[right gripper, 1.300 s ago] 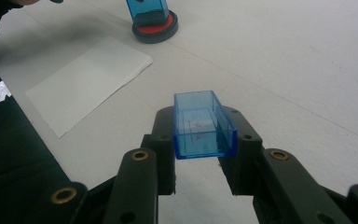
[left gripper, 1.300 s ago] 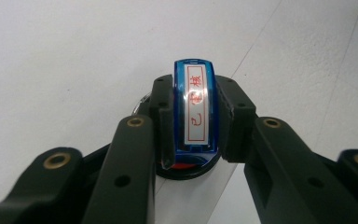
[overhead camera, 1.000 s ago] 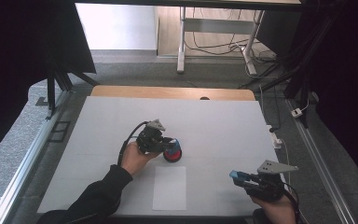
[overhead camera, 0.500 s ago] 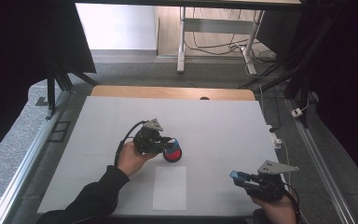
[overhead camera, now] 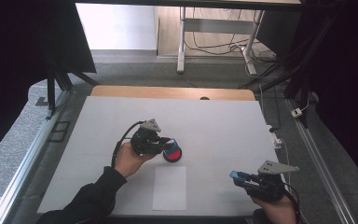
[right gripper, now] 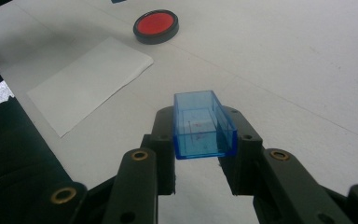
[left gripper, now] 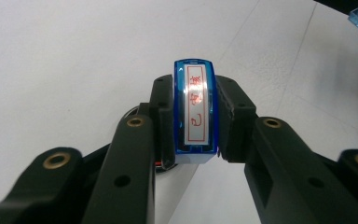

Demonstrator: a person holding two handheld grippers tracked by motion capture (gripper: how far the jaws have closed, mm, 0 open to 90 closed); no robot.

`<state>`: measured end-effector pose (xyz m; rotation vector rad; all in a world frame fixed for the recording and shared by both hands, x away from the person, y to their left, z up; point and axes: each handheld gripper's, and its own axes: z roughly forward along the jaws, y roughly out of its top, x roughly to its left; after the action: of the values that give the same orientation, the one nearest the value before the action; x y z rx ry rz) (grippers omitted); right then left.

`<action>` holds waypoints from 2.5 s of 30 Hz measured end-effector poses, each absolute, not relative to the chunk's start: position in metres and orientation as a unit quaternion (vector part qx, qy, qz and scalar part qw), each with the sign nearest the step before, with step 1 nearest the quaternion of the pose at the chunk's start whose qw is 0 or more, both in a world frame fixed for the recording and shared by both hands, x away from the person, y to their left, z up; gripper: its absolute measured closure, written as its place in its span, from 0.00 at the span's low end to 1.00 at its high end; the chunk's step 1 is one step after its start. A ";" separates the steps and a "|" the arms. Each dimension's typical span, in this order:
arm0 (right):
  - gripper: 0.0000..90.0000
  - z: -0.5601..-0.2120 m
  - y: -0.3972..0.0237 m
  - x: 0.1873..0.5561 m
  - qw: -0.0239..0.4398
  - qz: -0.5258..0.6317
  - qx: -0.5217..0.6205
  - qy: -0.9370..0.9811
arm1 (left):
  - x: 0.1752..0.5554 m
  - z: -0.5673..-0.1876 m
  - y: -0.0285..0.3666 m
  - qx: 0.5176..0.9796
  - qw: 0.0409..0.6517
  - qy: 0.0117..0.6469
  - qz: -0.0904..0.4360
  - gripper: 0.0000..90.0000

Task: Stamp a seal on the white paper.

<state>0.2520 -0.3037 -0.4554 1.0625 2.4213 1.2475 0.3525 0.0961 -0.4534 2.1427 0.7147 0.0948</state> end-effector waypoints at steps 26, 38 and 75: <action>0.76 -0.455 -0.305 0.252 0.104 0.427 0.361 0.822 | 0.321 -0.440 0.095 0.866 0.421 0.268 0.021 0.78; 0.76 -0.455 -0.304 0.252 0.104 0.426 0.361 0.823 | 0.301 -0.440 0.093 0.874 0.412 0.256 0.024 0.78; 0.76 -0.455 -0.304 0.252 0.106 0.424 0.358 0.825 | 0.296 -0.495 0.077 0.901 0.352 0.253 0.019 0.78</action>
<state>0.2517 -0.3037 -0.4554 1.0547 2.4301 1.2500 0.2956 0.0772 -0.4949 2.3324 0.6555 0.0479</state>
